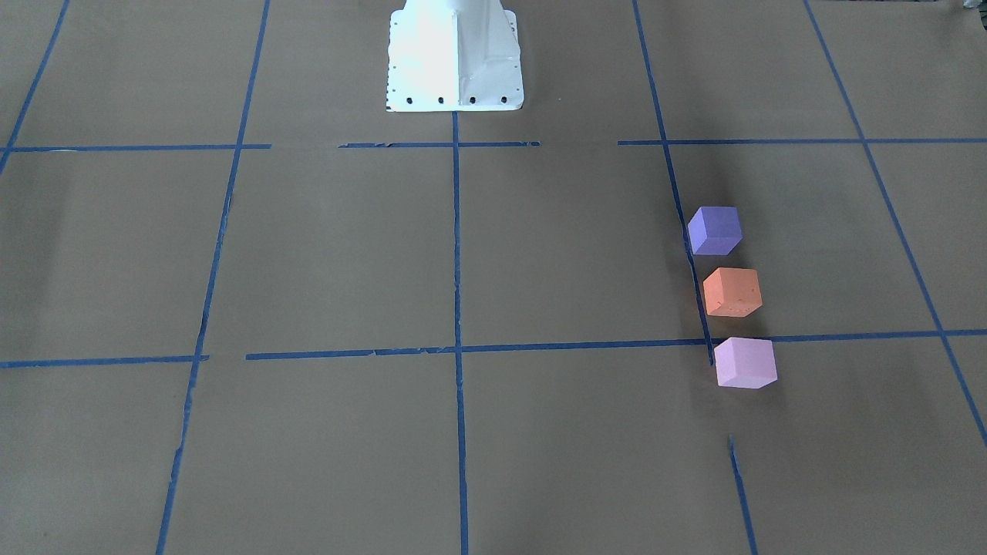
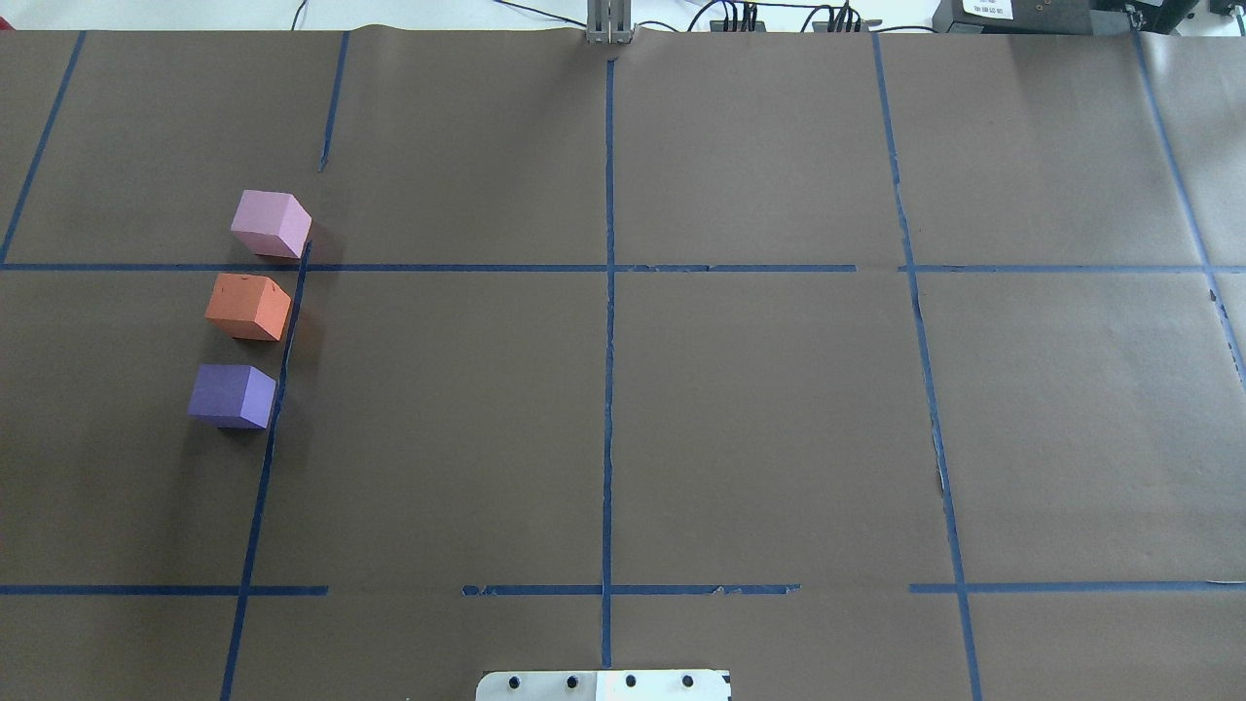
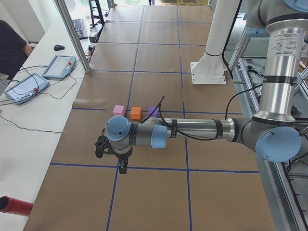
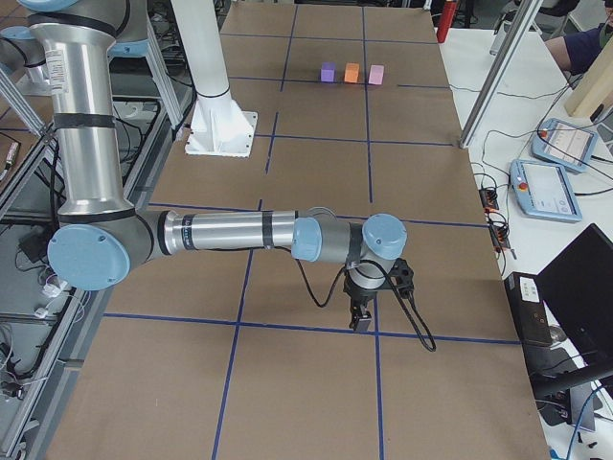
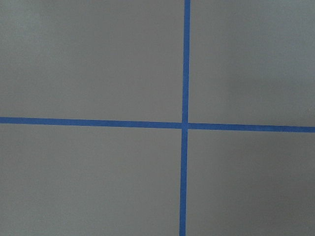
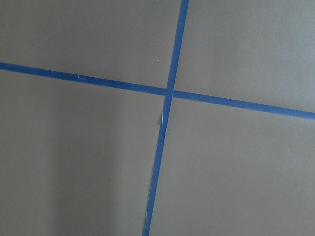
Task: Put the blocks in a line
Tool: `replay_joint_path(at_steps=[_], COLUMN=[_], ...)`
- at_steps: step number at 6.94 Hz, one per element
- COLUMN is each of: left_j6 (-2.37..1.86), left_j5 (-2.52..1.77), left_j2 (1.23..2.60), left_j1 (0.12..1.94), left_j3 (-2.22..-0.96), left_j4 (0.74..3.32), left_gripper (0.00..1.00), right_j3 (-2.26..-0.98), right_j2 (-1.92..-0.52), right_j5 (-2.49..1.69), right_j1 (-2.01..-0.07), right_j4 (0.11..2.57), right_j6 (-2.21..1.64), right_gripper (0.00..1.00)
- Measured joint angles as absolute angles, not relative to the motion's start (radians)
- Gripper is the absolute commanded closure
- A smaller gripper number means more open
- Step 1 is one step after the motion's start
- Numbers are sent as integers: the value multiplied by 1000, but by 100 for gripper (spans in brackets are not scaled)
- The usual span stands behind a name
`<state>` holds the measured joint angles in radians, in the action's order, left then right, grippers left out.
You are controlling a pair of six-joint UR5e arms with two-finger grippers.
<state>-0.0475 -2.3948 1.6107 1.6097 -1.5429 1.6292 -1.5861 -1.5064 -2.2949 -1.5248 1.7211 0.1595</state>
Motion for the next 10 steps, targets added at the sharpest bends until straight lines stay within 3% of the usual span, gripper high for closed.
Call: replay_joint_path(at_steps=[10], left_j6=[47], left_j5=[-2391], left_j2=[1535], left_j1=[1614], left_j3=[-1625], left_j4=[1612], left_gripper=[0], right_j3=[-1586], right_j2=[-1506], right_j5=[-2295], right_j1=[-1525], right_j4=[1721], right_j6=[160], right_gripper=[0])
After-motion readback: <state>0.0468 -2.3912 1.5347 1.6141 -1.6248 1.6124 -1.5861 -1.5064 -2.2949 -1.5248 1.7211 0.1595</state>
